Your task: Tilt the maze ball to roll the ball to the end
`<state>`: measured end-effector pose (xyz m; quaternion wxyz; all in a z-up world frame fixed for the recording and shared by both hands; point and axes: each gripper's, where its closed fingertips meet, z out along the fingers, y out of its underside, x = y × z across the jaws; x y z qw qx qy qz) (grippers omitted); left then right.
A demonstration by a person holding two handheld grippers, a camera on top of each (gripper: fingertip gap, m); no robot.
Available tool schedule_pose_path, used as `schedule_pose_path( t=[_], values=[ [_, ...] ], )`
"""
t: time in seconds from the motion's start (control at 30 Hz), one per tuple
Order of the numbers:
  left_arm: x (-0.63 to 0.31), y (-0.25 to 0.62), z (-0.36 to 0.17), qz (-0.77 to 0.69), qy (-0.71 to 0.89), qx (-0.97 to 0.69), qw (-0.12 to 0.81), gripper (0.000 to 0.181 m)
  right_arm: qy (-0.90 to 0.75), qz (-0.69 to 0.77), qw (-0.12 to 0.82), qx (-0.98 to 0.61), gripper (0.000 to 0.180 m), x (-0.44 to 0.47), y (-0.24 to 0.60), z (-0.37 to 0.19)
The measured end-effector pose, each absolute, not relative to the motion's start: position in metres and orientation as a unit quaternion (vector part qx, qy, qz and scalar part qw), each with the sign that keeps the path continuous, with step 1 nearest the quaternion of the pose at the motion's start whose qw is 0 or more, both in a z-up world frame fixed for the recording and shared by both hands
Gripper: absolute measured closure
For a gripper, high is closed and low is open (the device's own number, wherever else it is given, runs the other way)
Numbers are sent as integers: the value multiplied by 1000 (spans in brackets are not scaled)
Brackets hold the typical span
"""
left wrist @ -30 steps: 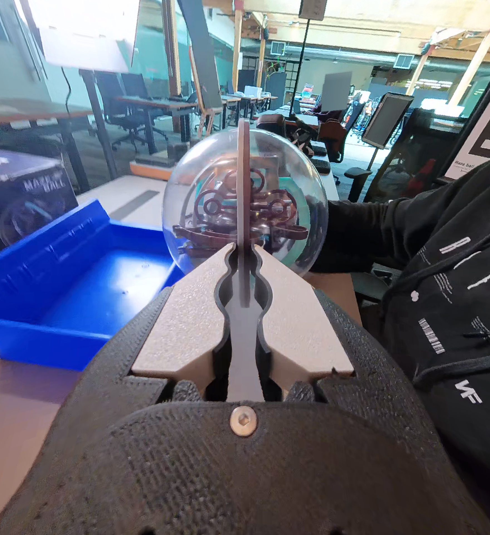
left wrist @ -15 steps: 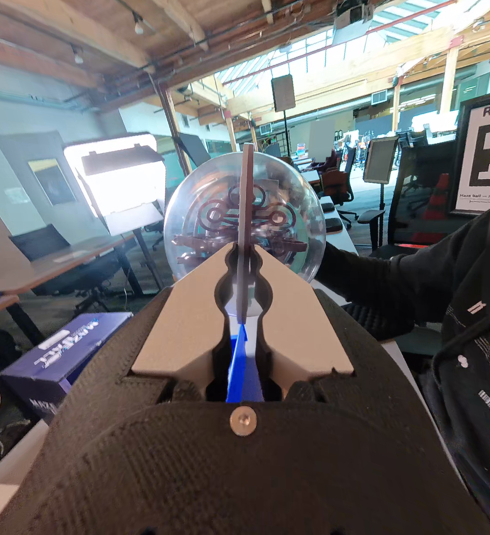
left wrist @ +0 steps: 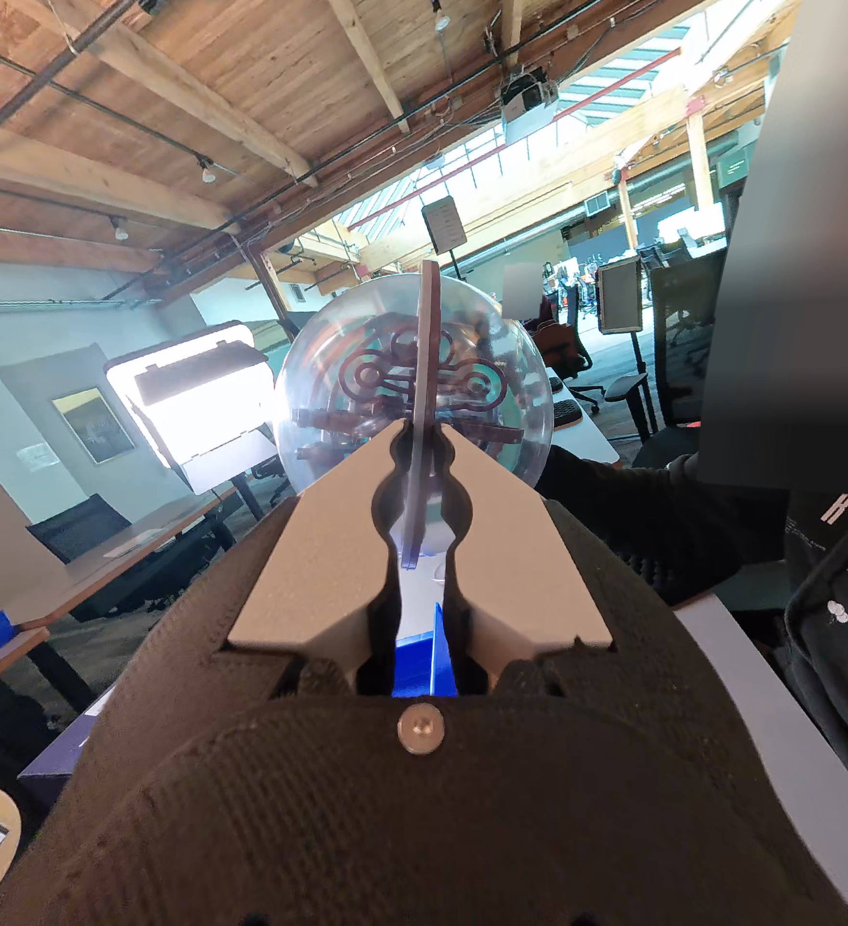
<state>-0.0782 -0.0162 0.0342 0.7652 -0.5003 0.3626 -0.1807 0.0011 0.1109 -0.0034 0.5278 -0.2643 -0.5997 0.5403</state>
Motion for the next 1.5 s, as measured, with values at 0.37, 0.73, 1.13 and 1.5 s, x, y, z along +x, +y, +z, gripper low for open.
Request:
schedule_pose_path(
  t=[0.37, 0.73, 1.13, 1.5],
  values=[
    [-76, -23, 33, -179, 368, -493, 767, 174, -599, 523, 551, -254, 174, 5, 106, 0],
    [-76, -19, 30, -192, 365, -485, 771, 174, -590, 518, 568, -248, 174, 14, 106, 9],
    [-76, -17, 26, -200, 367, -487, 767, 174, -587, 520, 570, -246, 174, 19, 105, 12],
    [-84, -7, 18, -207, 360, -498, 761, 174, -591, 519, 560, -260, 174, 15, 111, 7]
  ],
)
